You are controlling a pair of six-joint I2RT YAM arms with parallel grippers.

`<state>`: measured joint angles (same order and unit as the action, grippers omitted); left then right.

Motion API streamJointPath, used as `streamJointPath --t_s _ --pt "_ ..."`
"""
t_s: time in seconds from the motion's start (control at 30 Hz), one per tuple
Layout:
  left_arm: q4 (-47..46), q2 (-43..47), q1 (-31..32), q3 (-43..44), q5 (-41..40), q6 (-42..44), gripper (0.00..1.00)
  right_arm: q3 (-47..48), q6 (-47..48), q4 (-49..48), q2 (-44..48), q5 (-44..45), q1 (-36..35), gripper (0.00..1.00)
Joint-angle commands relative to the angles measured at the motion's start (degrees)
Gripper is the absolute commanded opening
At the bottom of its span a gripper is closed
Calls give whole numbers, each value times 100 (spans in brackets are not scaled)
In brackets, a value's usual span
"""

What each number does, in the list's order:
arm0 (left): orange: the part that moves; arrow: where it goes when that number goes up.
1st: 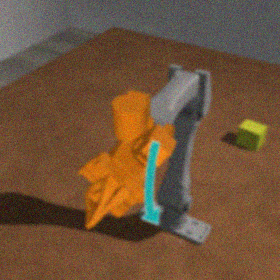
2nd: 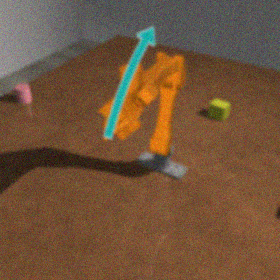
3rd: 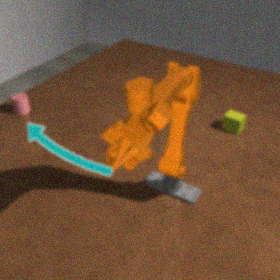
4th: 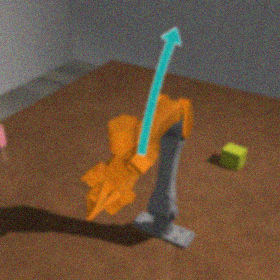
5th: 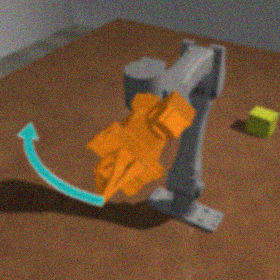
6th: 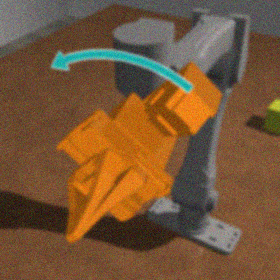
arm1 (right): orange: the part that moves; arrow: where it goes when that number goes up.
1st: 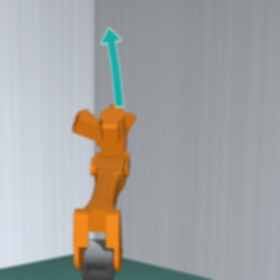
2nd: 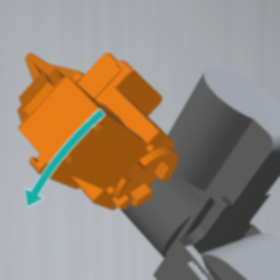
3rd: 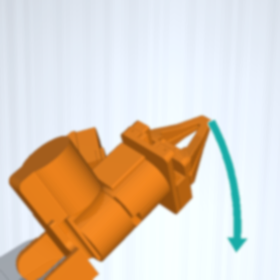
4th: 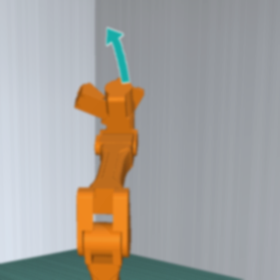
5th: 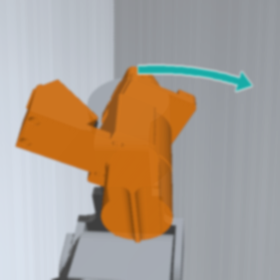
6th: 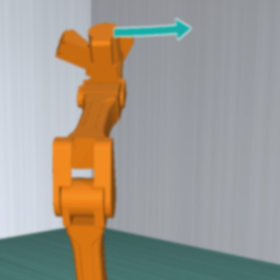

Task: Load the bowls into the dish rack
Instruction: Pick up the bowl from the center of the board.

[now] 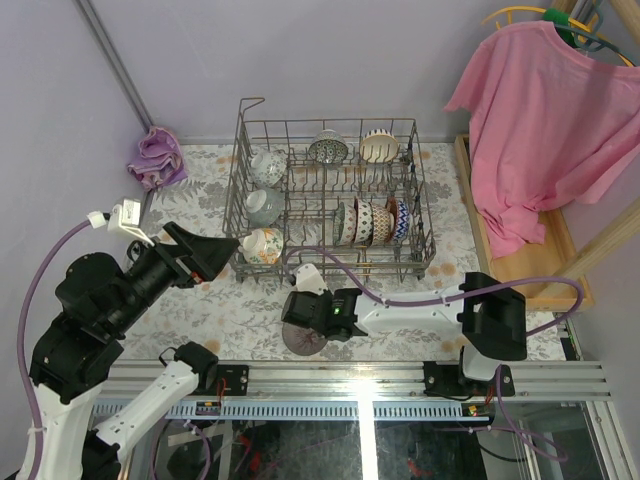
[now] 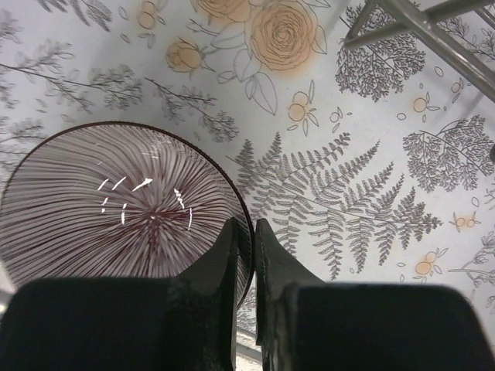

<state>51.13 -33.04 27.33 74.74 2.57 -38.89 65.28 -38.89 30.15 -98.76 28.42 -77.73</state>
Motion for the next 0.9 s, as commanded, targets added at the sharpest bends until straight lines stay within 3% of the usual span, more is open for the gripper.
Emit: streamJointPath --t_s 0.0,0.33,0.63,0.7,0.87 --pt "-50 -40 20 49 112 99 100 -26 55 -125 43 4 -5 1" --pt "70 -129 28 304 80 209 100 856 357 909 880 432 -22 0" --pt "536 -228 22 830 -73 452 100 3634 1269 2570 1139 1554 58 0" --pt "668 -243 26 954 -114 514 100 4161 1572 2518 1079 1623 380 0" --pt "920 -301 26 1112 -76 593 100 4952 2131 1915 847 844 1724 0"
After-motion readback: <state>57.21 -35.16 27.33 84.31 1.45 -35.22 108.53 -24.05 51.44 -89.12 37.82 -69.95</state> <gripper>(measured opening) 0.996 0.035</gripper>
